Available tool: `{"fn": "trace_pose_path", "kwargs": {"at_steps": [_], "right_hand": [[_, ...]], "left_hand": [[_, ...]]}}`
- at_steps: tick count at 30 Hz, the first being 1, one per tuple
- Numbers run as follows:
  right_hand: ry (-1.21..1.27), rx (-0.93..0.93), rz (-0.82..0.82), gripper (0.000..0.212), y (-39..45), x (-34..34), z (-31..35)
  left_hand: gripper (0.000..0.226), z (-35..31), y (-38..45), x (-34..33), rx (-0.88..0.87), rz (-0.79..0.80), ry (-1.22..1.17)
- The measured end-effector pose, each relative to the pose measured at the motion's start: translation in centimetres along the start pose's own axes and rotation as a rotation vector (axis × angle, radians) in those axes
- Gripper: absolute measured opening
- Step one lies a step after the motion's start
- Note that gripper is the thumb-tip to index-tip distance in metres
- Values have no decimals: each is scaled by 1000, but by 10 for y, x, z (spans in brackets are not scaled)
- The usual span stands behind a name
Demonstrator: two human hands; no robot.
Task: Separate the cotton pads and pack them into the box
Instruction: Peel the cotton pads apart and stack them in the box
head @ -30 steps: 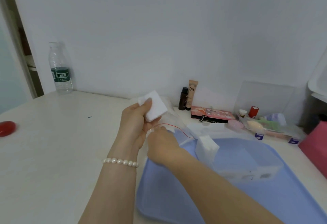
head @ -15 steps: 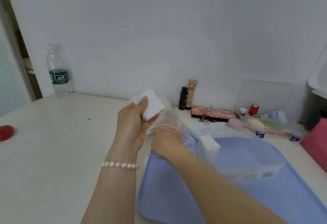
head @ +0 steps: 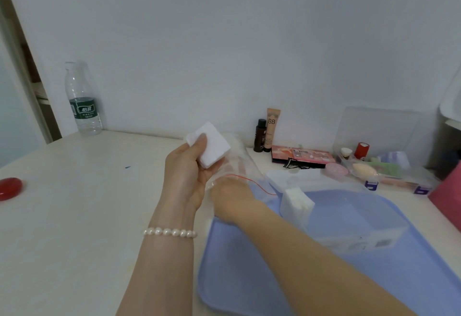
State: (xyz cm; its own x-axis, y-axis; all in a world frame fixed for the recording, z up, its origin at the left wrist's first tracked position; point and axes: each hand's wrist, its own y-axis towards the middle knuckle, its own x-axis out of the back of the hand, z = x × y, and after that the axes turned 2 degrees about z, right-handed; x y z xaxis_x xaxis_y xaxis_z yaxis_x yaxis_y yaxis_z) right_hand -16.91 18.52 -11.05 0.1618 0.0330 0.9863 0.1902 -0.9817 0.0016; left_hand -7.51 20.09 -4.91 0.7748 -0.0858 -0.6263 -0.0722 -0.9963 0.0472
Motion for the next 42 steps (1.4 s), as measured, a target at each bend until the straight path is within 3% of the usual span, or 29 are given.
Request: {"fn": "trace_pose_path", "kwargs": {"at_steps": [4,7,13,18,20,22,25,29,34,38,42], "right_hand": [[149,-41,23,45,3,-10,-2],[177,-24,-40,42,-5,-10,-2],[291,175,-458,17,-60,-17,5],[329,275,-370,28,-118,-11,-18],[457,288,-368,32,-133,-6,-34],[639,229,-438,33,-145,-1,-45],[1009,-26,-538,16,-153,11,-56],[1422,-242,-494,20,-154,26,-79],[1628,-308,-508,20,-152,35,-99],[1854,-327,-507,37,-151,42,-113],[1967,-331,-504,32,-148,54,-124]], "left_hand": [[13,0,1,0,13,-4,2],[13,-1,0,-1,16,8,-2],[14,1,-5,-6,48,57,39],[16,5,-11,-14,81,129,107],[16,7,-13,-18,93,154,127],[18,9,-15,-21,111,170,145],[24,12,-18,-25,131,189,169],[26,17,-24,-31,149,222,194],[18,27,-28,-38,147,234,224],[14,31,-32,-42,141,262,238],[12,35,-34,-46,122,268,261]]}}
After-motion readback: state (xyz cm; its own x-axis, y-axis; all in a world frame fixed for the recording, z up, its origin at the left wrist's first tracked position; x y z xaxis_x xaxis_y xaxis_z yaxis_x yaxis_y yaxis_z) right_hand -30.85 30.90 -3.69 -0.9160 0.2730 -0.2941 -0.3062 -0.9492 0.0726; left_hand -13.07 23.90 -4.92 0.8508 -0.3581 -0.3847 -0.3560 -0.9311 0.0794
